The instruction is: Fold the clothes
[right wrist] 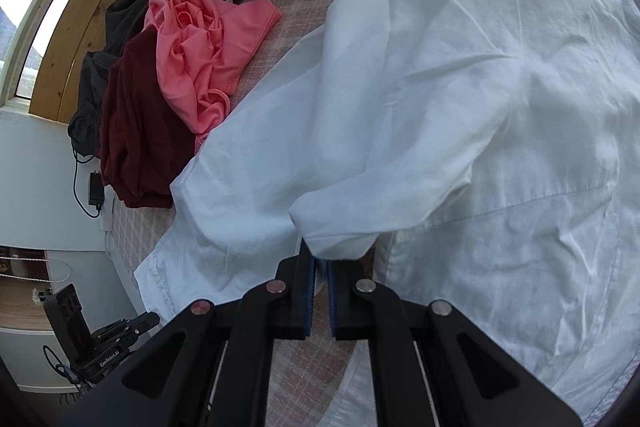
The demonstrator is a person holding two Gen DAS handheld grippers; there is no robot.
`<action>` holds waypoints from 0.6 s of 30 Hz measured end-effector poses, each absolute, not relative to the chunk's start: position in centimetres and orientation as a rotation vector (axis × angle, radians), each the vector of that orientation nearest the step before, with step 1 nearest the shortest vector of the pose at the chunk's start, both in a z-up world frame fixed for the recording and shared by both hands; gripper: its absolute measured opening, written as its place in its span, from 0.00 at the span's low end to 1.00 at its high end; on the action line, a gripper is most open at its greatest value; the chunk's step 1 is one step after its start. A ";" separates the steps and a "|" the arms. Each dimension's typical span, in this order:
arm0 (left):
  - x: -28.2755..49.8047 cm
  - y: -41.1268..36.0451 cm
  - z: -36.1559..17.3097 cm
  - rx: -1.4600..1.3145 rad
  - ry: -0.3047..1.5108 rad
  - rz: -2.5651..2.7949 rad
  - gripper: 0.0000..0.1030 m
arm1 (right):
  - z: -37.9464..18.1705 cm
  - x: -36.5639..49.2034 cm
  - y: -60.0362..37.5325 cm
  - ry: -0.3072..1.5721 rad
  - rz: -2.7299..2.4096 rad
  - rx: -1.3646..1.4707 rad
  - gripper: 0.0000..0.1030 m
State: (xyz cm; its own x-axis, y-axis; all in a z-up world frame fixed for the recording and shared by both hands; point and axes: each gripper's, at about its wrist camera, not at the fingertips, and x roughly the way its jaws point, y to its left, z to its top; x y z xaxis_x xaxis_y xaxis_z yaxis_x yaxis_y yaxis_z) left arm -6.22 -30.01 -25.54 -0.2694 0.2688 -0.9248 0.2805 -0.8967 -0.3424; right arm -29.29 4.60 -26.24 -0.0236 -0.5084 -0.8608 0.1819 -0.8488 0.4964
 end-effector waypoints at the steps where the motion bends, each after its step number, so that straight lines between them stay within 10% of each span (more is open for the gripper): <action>1: -6.1 -30.4 -25.0 1.878 0.694 -2.395 0.09 | -26.3 -29.5 4.7 -0.353 -1.918 1.789 0.05; 5: -7.2 -32.5 -23.1 1.803 0.618 -2.416 0.30 | -26.6 -29.8 4.5 -0.350 -1.930 1.790 0.05; 18: -13.2 -30.1 -27.4 2.101 -0.010 -2.345 0.46 | -27.3 -29.8 5.1 -0.343 -1.931 1.833 0.05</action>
